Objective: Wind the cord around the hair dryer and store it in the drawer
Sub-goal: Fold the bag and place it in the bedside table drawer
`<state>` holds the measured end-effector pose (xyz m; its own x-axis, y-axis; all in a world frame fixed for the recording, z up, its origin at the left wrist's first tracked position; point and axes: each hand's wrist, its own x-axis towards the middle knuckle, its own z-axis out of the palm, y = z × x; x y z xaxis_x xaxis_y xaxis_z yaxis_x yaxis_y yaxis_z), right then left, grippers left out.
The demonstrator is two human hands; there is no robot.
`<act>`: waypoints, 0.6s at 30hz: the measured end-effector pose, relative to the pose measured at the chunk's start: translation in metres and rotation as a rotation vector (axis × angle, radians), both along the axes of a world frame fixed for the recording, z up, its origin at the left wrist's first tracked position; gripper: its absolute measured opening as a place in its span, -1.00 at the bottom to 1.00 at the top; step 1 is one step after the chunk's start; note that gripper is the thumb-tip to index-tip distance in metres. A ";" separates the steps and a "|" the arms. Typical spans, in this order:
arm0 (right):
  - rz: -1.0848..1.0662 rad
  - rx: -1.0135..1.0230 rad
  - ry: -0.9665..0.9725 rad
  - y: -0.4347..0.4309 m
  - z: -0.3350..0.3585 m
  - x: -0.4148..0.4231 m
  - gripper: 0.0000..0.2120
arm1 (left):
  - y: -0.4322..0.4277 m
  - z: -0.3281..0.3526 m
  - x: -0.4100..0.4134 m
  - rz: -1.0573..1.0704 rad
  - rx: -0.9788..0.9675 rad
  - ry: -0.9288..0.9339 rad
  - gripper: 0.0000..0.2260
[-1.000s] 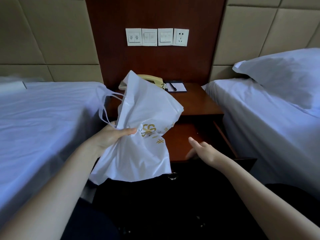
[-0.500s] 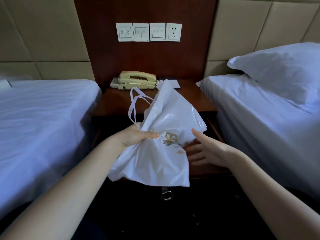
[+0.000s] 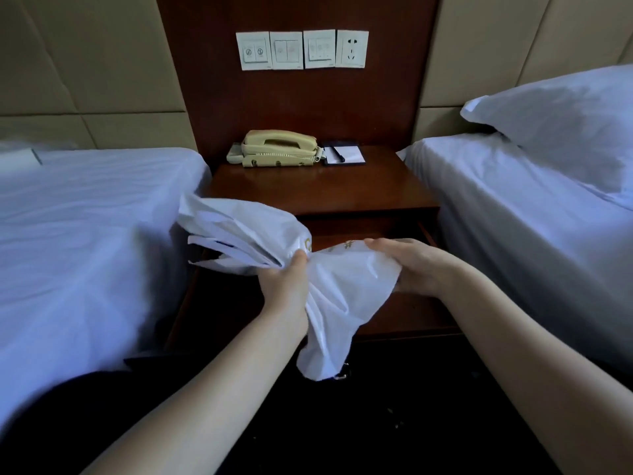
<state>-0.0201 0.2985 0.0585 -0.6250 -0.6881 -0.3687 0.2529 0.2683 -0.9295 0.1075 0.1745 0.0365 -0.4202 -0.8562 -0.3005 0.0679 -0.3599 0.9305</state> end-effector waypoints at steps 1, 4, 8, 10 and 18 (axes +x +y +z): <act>-0.048 -0.024 -0.018 0.001 -0.003 0.000 -0.72 | 0.003 -0.001 -0.003 0.051 0.024 0.039 -0.58; -0.115 -0.020 -0.043 -0.001 -0.012 0.006 -0.66 | 0.012 -0.007 -0.017 0.150 0.096 0.116 -0.52; -0.238 -0.024 -0.018 -0.011 -0.018 0.006 -0.62 | 0.029 -0.015 -0.039 0.091 0.277 0.243 -0.50; -0.348 0.015 0.045 -0.015 -0.021 -0.001 -0.71 | 0.035 -0.014 -0.045 0.039 0.300 0.207 -0.61; -0.536 0.081 0.285 -0.013 -0.035 -0.040 -0.88 | 0.021 -0.001 -0.016 -0.424 0.556 0.063 -0.53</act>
<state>-0.0599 0.2857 0.0236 -0.9581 -0.2278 -0.1738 0.1163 0.2452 -0.9625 0.0913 0.1956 0.0351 -0.7151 -0.3409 -0.6103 -0.1356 -0.7888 0.5996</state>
